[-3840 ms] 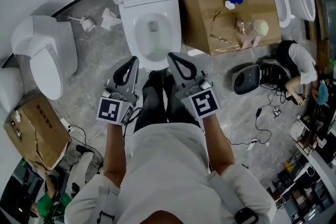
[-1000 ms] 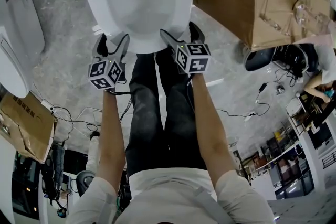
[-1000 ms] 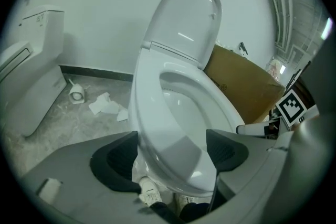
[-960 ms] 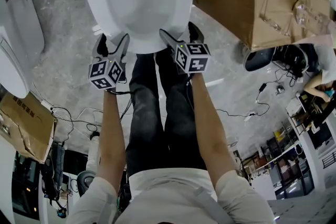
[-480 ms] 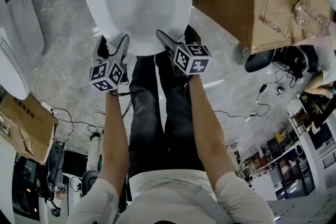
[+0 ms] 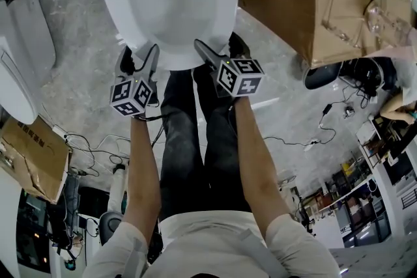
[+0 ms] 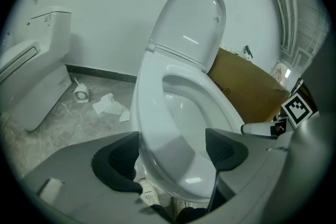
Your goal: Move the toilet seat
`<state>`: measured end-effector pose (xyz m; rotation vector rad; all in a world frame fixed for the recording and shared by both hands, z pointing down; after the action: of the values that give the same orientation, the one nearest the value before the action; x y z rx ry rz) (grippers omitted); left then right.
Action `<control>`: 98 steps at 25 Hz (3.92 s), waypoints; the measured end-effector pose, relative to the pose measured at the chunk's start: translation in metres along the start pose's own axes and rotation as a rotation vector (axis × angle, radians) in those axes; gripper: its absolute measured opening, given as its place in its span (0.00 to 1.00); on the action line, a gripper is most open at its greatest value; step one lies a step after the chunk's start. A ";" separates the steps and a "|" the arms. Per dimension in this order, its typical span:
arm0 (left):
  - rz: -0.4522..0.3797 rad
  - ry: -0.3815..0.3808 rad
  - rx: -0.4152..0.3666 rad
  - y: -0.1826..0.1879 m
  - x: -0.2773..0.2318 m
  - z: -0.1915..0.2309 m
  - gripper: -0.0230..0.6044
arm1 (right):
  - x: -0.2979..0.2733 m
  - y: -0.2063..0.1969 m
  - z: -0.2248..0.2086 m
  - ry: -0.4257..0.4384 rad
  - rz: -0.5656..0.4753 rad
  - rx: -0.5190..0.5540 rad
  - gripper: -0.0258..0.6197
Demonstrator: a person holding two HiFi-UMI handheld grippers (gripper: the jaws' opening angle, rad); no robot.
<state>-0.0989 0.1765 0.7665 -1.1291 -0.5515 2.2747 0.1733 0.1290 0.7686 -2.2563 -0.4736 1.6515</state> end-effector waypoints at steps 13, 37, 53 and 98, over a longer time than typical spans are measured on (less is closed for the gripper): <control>-0.060 -0.012 0.078 0.005 0.004 -0.005 0.66 | 0.007 0.003 -0.001 0.038 -0.009 -0.035 0.81; -0.156 0.001 -0.034 0.046 0.046 -0.049 0.66 | 0.078 0.035 0.017 0.093 -0.180 0.026 0.72; -0.281 -0.054 -0.044 0.089 0.076 -0.072 0.67 | 0.122 0.072 0.036 0.157 -0.296 -0.055 0.72; -0.403 -0.110 -0.326 0.233 0.122 -0.159 0.37 | 0.184 0.175 0.077 0.214 -0.516 -0.449 0.74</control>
<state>-0.0966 0.0917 0.4716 -0.9347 -1.1183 1.9447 0.1664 0.0558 0.5139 -2.2868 -1.3454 1.1086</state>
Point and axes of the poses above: the fingertips, and each gripper's own axes: x backward along the fingers, z to its left, y out of its top, the point moved 8 cm from there along x, backward along the fingers, and after that the axes turned 15 degrees about -y, right-handed, at the moved point
